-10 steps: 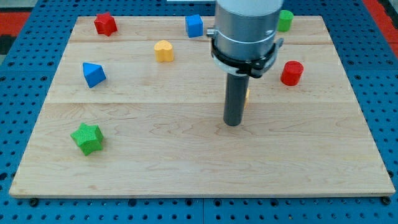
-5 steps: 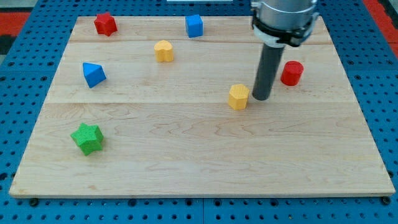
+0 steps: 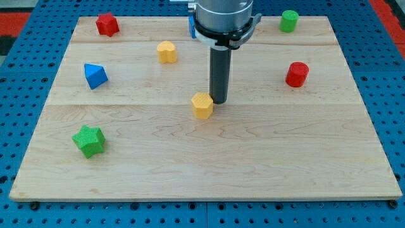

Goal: Push the yellow hexagon towards center left

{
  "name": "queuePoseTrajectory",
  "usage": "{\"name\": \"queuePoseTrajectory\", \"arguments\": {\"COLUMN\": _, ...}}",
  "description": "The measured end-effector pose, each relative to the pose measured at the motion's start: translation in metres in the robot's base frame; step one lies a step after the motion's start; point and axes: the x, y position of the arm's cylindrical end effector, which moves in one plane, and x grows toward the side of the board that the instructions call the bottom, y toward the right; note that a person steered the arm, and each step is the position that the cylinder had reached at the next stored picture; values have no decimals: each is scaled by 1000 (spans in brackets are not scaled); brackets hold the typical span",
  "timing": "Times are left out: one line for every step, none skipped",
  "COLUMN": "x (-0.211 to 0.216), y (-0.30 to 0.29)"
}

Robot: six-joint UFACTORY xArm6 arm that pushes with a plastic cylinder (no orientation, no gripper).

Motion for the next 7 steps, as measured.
{"name": "queuePoseTrajectory", "arguments": {"x": 1, "y": -18}}
{"name": "queuePoseTrajectory", "arguments": {"x": 2, "y": -25}}
{"name": "queuePoseTrajectory", "arguments": {"x": 6, "y": -32}}
{"name": "queuePoseTrajectory", "arguments": {"x": 28, "y": -10}}
{"name": "queuePoseTrajectory", "arguments": {"x": 38, "y": -43}}
{"name": "queuePoseTrajectory", "arguments": {"x": 33, "y": -89}}
{"name": "queuePoseTrajectory", "arguments": {"x": 33, "y": -159}}
